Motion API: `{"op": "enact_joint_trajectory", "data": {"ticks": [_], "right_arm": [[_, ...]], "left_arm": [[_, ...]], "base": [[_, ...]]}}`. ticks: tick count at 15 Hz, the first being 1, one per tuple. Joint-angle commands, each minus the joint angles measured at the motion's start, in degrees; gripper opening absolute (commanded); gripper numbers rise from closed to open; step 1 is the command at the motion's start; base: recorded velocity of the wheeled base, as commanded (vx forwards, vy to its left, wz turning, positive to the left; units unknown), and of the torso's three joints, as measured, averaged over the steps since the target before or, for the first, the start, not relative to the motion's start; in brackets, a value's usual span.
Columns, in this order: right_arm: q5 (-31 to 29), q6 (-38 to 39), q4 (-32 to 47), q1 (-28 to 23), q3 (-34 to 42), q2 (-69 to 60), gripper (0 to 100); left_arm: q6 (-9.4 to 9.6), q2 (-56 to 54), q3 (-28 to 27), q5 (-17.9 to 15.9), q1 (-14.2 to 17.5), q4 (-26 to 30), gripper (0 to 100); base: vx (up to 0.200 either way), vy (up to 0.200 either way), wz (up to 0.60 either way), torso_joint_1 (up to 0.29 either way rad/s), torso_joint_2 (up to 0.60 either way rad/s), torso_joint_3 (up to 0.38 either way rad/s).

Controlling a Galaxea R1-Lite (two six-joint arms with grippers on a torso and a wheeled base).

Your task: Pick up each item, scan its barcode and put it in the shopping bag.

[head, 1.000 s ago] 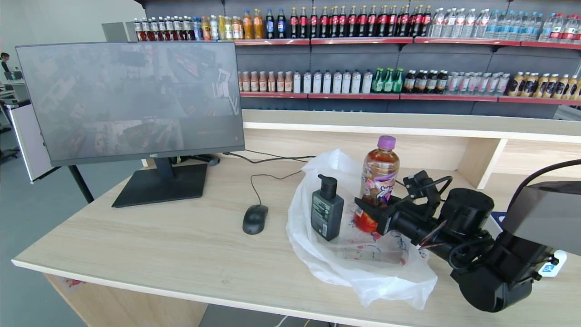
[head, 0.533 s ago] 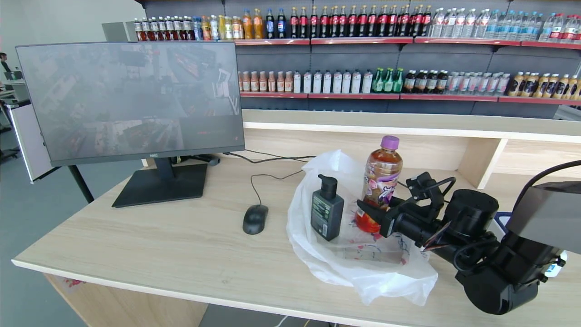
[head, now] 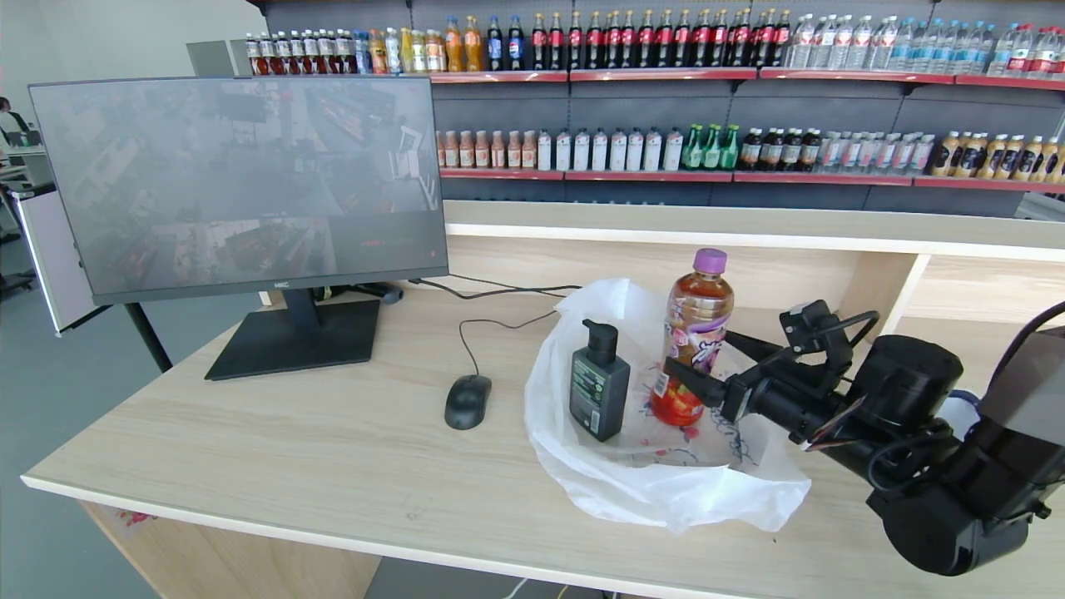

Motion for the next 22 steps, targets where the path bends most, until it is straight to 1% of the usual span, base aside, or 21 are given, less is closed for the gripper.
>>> {"op": "enact_joint_trajectory", "data": {"ticks": [1,5,9,13,17,19,20,21,22], "right_arm": [[-0.06,-0.04,-0.09,-0.07,1.24,-3.11,100],[-0.06,-0.04,-0.09,-0.24,4.93,-8.03,100],[-0.06,-0.04,-0.09,-3.06,4.58,-9.79,100],[0.03,-0.04,-0.09,-4.02,4.84,-12.16,100],[-0.06,-0.48,-0.09,-3.85,8.18,-20.86,100],[0.03,-1.71,-0.09,-2.35,12.49,-29.92,100],[-0.06,-2.51,-0.09,-0.24,16.18,-35.1,100],[-0.06,-3.12,-0.09,0.55,19.69,-39.14,100],[-0.06,-4.26,-0.09,1.07,26.29,-45.56,100]], "left_arm": [[-0.02,-0.02,0.01,0.0,0.0,-0.01,0],[-0.02,-0.02,0.01,0.0,0.0,-0.01,0],[-0.02,-0.02,0.1,0.0,0.0,-0.01,0],[-0.02,-0.02,0.01,0.0,0.0,-0.01,0],[-0.02,-0.02,0.1,0.0,0.0,-0.01,0],[-0.02,-0.02,0.01,0.0,0.0,-0.01,0],[-0.02,-0.02,0.01,0.0,0.0,-0.01,0],[-0.02,-0.02,0.01,0.0,0.0,-0.01,0],[-0.02,-0.02,0.01,0.0,0.0,-0.01,0]], "base": [[0.0,0.0,0.0,0.0,0.0,0.0],[0.0,0.0,0.0,0.0,0.0,0.0],[0.0,0.0,0.0,0.0,0.0,0.0],[0.0,0.0,0.0,0.0,0.0,0.0],[0.0,0.0,0.0,0.0,0.0,0.0],[0.0,0.0,0.0,0.0,0.0,0.0],[0.0,0.0,0.0,0.0,0.0,0.0],[0.0,0.0,0.0,0.0,0.0,0.0],[0.0,0.0,0.0,0.0,0.0,0.0]]}}
